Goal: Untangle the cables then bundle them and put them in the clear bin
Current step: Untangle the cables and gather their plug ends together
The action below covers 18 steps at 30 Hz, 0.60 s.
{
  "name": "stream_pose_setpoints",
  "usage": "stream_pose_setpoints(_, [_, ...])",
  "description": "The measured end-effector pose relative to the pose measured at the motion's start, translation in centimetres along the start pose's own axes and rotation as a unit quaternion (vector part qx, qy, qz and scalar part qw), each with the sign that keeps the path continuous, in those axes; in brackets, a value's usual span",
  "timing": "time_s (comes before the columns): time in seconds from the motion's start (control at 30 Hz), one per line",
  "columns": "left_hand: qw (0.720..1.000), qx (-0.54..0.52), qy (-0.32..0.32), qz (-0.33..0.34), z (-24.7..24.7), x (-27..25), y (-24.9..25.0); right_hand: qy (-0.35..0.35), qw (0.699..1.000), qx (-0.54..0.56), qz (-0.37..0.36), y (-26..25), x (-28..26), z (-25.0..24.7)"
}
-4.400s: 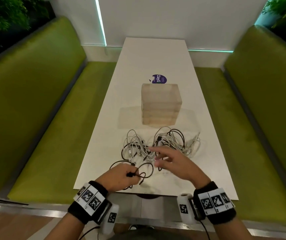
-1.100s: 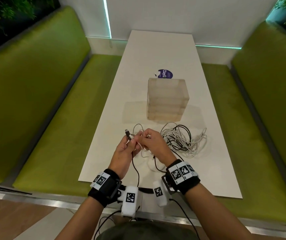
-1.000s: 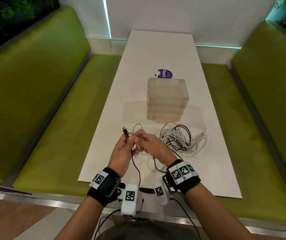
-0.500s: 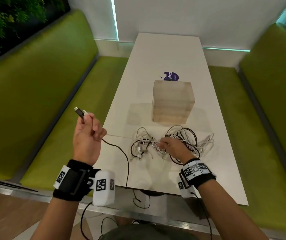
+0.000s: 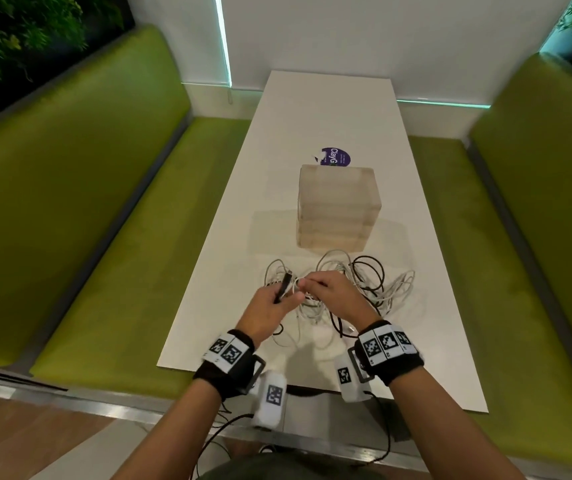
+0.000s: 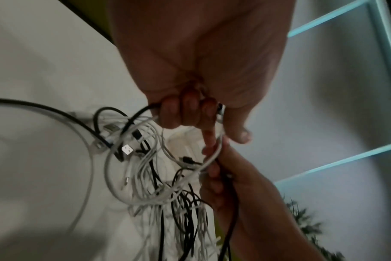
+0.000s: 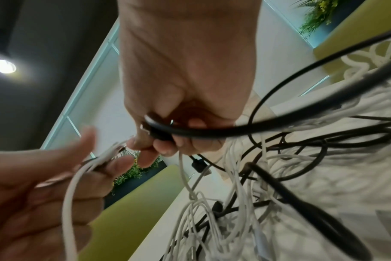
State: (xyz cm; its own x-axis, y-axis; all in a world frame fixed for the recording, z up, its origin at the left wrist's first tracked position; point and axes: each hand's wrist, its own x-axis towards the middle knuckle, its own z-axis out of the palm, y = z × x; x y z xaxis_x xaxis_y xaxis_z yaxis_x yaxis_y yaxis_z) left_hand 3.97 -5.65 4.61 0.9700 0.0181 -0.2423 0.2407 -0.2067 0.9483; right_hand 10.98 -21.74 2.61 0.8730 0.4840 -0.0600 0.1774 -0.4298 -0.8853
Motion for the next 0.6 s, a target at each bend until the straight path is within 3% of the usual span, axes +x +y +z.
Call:
stream_pose_setpoints(0.1, [0.999,-0.011,0.032,0.008,0.7,0.2,0.6,0.001,1.0,-0.016,-0.007,0.0,-0.3,0.1])
stream_pose_setpoints(0.33, [0.978,-0.174,0.111,0.038,-3.2,-0.9,3.1,-0.006,0.985,-0.172,0.033,3.3,-0.2,-1.1])
stream_pose_setpoints(0.5, [0.943,-0.266,0.183,0.083,-7.5,-1.4,4.6,0.014,0.99,-0.128,0.065,4.6,-0.5,-1.7])
stream_pose_setpoints(0.6, [0.957,-0.212,0.183,0.073,-8.8,-1.5,4.0,0.007,0.991,-0.116,0.062,3.9,-0.6,-1.8])
